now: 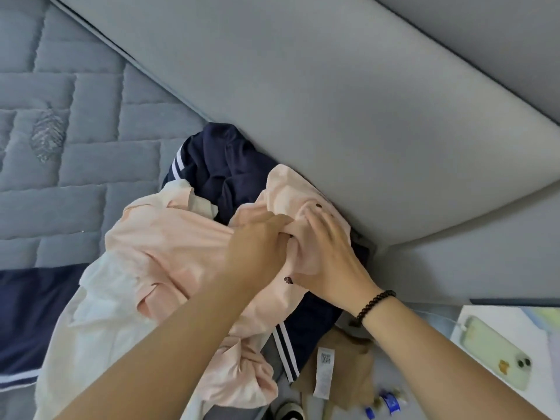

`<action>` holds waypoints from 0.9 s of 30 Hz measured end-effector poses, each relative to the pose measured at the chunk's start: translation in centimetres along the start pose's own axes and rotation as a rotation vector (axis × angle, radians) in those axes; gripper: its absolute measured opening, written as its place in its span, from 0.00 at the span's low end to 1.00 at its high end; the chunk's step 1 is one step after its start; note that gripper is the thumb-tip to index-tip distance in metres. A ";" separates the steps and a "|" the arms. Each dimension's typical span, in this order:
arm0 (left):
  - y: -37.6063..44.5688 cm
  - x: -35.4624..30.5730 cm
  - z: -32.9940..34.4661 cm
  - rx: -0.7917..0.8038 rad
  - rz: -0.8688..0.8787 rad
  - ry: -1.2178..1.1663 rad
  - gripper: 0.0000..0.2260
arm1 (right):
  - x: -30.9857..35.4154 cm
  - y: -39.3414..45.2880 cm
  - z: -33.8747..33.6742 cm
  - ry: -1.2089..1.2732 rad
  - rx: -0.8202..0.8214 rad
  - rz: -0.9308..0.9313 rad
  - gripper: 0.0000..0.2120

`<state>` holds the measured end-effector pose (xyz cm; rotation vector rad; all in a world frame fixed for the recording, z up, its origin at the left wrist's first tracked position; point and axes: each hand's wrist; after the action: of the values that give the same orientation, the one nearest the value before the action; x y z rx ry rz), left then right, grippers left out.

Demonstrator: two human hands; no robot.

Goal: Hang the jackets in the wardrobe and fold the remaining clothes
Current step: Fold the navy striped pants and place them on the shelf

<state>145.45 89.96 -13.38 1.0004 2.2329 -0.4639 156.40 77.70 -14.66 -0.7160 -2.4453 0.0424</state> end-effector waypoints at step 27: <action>-24.5 -1.5 -8.0 -0.372 -0.439 -0.506 0.19 | 8.9 -18.0 -4.8 0.906 0.075 0.516 0.14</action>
<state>124.32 77.60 -5.17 0.1656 1.9570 -0.4088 144.18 66.18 -2.66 -1.0320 -1.3645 0.0060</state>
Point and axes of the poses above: each hand's wrist, its own y-axis towards the middle knuckle, its own z-axis out of the palm, x = y × z, and after that the axes turned 4 degrees about -x, right-handed
